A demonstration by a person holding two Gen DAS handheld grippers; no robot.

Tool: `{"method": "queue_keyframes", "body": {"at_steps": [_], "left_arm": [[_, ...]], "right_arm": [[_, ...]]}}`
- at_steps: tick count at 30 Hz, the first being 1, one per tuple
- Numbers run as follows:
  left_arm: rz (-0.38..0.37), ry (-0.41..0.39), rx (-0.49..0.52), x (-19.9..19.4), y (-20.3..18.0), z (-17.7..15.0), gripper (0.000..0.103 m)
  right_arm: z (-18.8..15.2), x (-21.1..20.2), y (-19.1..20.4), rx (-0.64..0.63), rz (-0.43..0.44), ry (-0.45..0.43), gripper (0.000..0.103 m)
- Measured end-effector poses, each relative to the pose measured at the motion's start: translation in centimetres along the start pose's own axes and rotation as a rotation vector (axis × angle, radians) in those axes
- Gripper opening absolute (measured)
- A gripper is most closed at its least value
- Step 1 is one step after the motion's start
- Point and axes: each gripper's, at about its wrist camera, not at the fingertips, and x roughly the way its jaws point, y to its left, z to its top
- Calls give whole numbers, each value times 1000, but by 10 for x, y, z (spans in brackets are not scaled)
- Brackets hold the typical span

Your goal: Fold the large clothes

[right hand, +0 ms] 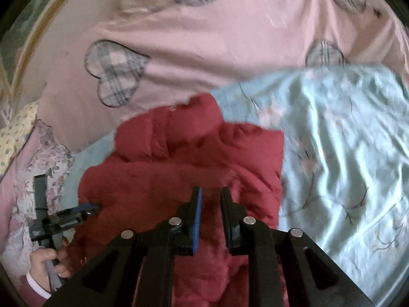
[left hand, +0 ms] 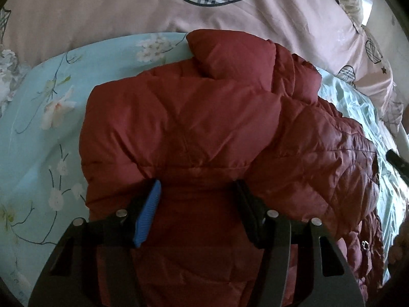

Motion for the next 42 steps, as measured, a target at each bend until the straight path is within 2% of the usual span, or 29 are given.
{"method": "queue_keyframes", "body": {"at_steps": [2,3,5,7,10,14,17,21,30,37,40,41,42], "left_arm": [[8,-1,-1,0,-1,-1,59],[11,0,0,1,-2,-1,59],[16,1,1,2,-4,0,59],[15,1,2,2,-2,0,59],[8,-1,0,1,-1,-1,59],[-19,-19,6,-14,3,-6,59],[-34,-36,-10,-24,11,-12,59],[-23,4,-4,-11,17,-18,59],[-6,7,-7,0,17,-18,60],[5,6,-10,-10,14,-19,62],[6,4,-12,-23,16,-23,64],[7,3,-18,-31,19,-26,64],[4,3,-23,-37,22,-29,65]], "right_arm": [[-1,1,18,-48,22,-4,24],[-3,7,25,-68,38,27,29],[-10,29,35,-98,52,106,29],[-20,50,35,-134,-9,169,27],[-33,79,15,-127,-78,241,26],[-36,88,-13,-49,-47,248,23],[-38,88,-11,-74,-63,246,23],[-40,87,-11,-75,-59,241,23],[-41,89,-11,-68,-52,241,23],[-36,90,-9,-59,-58,264,23],[-32,78,-3,-57,-65,268,28],[-32,69,-1,-54,-56,259,36],[-33,61,1,-52,-40,252,48]]}}
